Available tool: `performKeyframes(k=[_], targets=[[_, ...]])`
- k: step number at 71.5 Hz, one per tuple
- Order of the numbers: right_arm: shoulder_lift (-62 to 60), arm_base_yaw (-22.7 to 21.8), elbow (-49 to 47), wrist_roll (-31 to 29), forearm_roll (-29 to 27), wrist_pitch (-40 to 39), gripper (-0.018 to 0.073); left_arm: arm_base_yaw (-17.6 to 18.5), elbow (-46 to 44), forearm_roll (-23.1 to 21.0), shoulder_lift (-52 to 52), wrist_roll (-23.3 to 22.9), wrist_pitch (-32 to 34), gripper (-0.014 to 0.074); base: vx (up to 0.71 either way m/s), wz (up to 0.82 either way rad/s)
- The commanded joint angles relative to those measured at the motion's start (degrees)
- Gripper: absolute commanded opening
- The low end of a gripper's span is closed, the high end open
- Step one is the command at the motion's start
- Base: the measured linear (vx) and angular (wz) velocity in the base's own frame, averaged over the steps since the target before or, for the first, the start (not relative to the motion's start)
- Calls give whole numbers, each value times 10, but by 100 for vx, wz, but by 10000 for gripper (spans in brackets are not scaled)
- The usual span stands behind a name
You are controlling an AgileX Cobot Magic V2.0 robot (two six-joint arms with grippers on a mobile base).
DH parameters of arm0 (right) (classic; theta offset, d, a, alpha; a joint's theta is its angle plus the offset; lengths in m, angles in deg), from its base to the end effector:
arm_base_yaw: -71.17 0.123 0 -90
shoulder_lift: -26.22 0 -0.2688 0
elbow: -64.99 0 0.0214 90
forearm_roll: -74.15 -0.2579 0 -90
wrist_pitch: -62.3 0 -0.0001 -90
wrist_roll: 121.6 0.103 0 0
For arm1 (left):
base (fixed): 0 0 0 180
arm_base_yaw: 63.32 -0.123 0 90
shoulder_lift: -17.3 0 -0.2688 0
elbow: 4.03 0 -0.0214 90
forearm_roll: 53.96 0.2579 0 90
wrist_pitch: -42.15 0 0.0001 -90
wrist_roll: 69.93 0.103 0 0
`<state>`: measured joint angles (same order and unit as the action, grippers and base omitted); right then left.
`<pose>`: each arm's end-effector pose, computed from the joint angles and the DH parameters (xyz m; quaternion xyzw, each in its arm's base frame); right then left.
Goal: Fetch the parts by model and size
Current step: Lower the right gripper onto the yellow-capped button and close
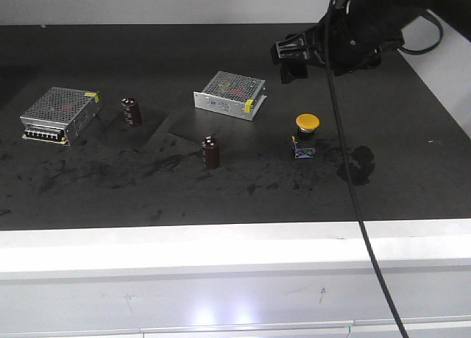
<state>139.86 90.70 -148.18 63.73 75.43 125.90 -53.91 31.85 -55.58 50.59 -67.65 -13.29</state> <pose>0.3955 0.1381 0.3496 -0.1192 0.9437 0.0556 0.3036 0.0918 -0.0176 0.3237 0.0885 0.8809 -0.0429 0.4629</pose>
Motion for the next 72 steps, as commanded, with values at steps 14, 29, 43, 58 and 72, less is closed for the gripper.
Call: performKeyframes(k=[14, 29, 43, 58, 72], targets=[[72, -50, -116, -18, -24, 69, 571, 3, -12, -4, 4, -1, 40, -6, 0, 0], [98, -48, -115, -35, -47, 60, 571, 3, -12, -4, 4, -1, 40, -6, 0, 0], [116, -46, -115, -53, -53, 63, 571, 3, -12, -4, 4, -1, 40, -6, 0, 0], [133, -36, -115, -53, -39, 60, 571, 3, -12, -4, 4, -1, 40, -6, 0, 0], [149, -36, -115, -53, -42, 67, 566, 3, -12, -4, 4, -1, 40, -6, 0, 0]])
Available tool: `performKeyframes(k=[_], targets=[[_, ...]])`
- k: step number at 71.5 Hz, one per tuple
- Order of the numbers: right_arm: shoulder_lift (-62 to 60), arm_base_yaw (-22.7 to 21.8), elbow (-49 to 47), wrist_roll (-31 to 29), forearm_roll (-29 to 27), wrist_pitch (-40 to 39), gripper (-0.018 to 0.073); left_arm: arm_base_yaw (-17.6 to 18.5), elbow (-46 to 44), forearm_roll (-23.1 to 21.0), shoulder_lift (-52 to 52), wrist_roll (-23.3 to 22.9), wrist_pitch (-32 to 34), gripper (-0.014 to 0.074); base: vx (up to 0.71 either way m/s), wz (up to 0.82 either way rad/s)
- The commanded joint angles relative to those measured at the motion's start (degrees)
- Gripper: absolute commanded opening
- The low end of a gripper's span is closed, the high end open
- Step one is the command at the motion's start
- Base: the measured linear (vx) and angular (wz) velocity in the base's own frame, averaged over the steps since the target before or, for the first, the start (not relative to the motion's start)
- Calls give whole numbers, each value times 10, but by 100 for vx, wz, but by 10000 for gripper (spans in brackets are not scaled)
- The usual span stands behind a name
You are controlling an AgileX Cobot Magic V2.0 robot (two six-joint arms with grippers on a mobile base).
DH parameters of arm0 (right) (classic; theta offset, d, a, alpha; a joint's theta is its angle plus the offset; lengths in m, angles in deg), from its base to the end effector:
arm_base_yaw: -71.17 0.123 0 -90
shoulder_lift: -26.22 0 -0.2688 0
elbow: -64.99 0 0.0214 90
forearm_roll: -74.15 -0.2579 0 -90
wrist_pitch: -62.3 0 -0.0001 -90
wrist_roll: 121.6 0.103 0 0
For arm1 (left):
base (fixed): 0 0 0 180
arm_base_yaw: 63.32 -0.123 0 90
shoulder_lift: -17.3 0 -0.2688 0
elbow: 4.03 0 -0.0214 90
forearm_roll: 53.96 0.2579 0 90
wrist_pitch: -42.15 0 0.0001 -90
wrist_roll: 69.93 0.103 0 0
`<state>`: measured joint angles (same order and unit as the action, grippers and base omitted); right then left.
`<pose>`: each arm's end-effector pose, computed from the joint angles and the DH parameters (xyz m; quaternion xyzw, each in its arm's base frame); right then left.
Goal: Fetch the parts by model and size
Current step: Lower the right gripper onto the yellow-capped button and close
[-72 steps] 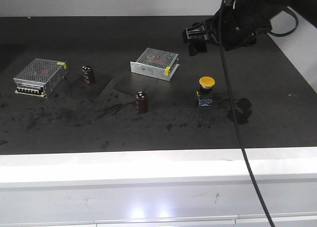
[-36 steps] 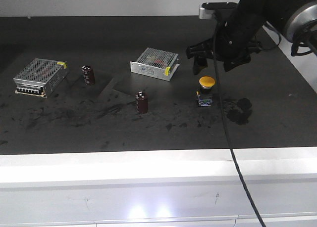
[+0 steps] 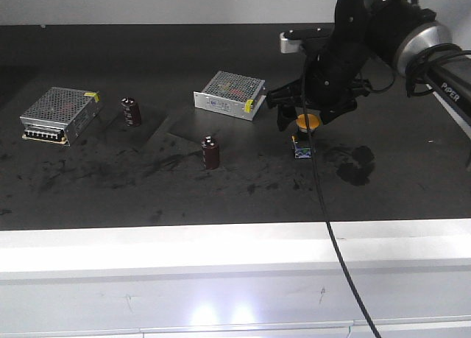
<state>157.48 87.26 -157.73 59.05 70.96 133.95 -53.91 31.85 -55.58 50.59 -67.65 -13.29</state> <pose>0.4495 0.1353 0.2562 -0.1282 0.9763 0.0523 0.1661 0.0918 -0.0176 0.3237 0.0885 0.8809 -0.0429 0.4629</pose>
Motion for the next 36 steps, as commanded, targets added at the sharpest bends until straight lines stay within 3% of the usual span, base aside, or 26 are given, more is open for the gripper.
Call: performKeyframes(k=[1, 15, 36], targets=[[-27, -2, -19, -7, 3, -14, 564, 3, -12, -4, 4, -1, 40, -6, 0, 0], [-21, -2, -19, -7, 3, -10, 472, 3, -12, -4, 4, -1, 40, -6, 0, 0], [-21, -2, -19, -13, 10, -3, 167, 3, -12, -4, 4, -1, 40, -6, 0, 0]])
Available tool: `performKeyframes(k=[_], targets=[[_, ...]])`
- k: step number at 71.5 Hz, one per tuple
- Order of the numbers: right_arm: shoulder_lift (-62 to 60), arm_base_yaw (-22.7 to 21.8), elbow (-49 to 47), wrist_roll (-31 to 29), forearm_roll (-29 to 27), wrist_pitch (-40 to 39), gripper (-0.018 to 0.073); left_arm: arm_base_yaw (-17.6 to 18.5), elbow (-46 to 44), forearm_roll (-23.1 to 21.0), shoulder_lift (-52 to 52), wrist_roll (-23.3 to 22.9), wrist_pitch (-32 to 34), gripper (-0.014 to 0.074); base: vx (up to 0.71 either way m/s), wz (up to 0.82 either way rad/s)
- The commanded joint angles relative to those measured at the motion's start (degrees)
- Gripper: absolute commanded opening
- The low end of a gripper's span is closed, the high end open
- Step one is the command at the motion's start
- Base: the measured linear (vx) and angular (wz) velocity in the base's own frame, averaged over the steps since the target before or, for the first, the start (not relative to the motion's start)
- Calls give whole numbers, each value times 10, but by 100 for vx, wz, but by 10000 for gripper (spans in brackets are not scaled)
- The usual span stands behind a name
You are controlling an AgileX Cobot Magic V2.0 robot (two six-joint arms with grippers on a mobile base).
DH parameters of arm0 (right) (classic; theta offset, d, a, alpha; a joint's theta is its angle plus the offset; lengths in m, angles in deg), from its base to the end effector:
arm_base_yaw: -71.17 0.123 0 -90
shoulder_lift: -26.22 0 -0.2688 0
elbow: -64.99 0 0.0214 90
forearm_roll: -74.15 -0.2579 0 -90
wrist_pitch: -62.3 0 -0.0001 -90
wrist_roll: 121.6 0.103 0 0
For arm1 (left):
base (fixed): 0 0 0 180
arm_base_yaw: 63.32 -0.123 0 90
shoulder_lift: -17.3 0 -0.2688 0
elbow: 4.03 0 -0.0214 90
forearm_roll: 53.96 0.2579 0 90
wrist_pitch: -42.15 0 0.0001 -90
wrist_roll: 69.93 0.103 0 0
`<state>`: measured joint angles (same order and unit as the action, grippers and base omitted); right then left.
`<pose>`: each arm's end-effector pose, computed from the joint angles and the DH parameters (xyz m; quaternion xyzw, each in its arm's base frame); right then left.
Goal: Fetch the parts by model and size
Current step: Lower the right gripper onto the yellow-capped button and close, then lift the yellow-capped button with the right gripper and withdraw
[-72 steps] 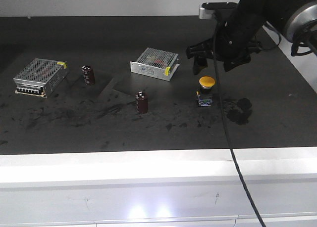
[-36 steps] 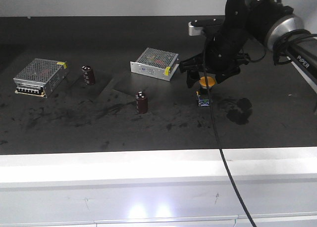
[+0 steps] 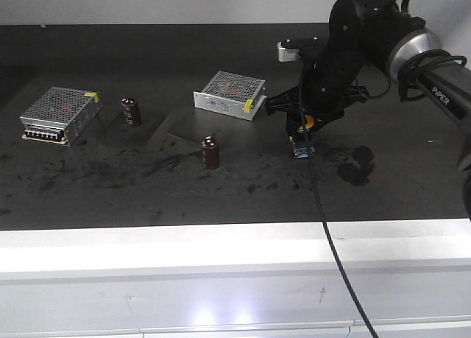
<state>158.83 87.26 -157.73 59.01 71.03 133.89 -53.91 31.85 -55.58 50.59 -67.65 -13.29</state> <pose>0.4525 0.1361 0.2452 -0.1286 0.9782 0.0500 0.1552 0.0918 -0.0176 0.3237 0.0885 0.8809 -0.0429 0.4629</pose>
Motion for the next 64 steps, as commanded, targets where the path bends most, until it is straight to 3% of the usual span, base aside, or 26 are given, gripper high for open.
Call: performKeyframes(k=[1, 13, 64], targets=[[-34, -2, -19, -14, 12, -2, 150, 3, -12, -4, 4, -1, 40, -6, 0, 0], [-37, -2, -19, -14, 48, 19, -16, 3, -12, -4, 4, -1, 40, -6, 0, 0], [-252, -3, -13, -44, 41, -1, -10, 3, -12, -4, 4, -1, 40, -6, 0, 0]])
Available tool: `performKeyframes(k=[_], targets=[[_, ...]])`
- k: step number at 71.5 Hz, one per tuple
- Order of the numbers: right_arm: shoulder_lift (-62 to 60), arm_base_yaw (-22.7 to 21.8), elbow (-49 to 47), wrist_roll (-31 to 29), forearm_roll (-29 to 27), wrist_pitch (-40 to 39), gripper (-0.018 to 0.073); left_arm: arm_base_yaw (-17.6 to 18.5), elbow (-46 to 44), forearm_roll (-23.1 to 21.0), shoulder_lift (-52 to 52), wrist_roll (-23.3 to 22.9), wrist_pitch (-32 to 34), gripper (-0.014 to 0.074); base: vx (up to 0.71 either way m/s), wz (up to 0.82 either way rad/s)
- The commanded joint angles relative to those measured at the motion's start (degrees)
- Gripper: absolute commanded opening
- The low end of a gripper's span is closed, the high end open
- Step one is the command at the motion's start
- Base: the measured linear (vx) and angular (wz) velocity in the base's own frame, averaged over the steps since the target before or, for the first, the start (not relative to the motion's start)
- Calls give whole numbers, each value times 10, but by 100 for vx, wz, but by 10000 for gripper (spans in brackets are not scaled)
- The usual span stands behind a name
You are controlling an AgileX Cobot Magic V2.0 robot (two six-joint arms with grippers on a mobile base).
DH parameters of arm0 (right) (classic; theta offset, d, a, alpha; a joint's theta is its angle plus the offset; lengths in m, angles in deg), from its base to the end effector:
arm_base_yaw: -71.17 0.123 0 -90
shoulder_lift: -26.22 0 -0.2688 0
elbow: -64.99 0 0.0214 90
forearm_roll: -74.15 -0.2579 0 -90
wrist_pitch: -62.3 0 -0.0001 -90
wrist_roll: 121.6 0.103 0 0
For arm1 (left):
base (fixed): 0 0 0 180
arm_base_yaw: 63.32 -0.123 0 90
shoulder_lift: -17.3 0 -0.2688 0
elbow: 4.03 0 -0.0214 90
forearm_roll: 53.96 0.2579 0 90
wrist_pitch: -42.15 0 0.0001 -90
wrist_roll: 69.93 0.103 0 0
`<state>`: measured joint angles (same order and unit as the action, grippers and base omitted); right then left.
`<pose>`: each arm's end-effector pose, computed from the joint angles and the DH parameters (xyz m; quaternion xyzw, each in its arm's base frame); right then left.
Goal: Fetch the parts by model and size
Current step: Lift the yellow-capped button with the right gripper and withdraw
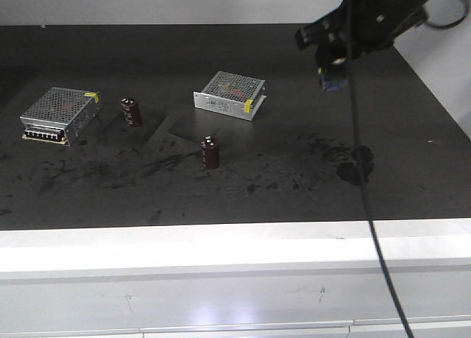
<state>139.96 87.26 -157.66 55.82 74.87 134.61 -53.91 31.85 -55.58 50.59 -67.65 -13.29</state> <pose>0.3910 0.1115 0.3901 -0.1539 0.9368 0.0307 0.3125 0.0918 -0.0176 0.3237 0.0885 0.8809 -0.0429 0.4629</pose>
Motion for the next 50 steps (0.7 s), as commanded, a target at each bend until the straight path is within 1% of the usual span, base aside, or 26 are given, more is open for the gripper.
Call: performKeyframes(k=[1, 6, 10, 19, 26, 36, 50], targets=[[-71, -3, -10, -12, 3, -14, -10, 3, -12, -4, 4, -1, 40, -6, 0, 0], [-108, -3, 23, -15, 2, -44, -10, 3, -12, -4, 4, -1, 40, -6, 0, 0], [-147, -3, 72, -17, 2, -79, -10, 3, -12, -4, 4, -1, 40, -6, 0, 0], [-244, -3, 209, -29, -2, -164, -10, 3, -12, -4, 4, -1, 40, -6, 0, 0], [-333, -3, 340, -29, -10, -244, -10, 3, -12, -4, 4, -1, 40, -6, 0, 0], [-458, -3, 493, -29, -14, -349, -10, 3, -12, -4, 4, -1, 40, -6, 0, 0], [-607, -3, 673, -33, -25, -439, -10, 3, -12, -4, 4, -1, 40, -6, 0, 0]])
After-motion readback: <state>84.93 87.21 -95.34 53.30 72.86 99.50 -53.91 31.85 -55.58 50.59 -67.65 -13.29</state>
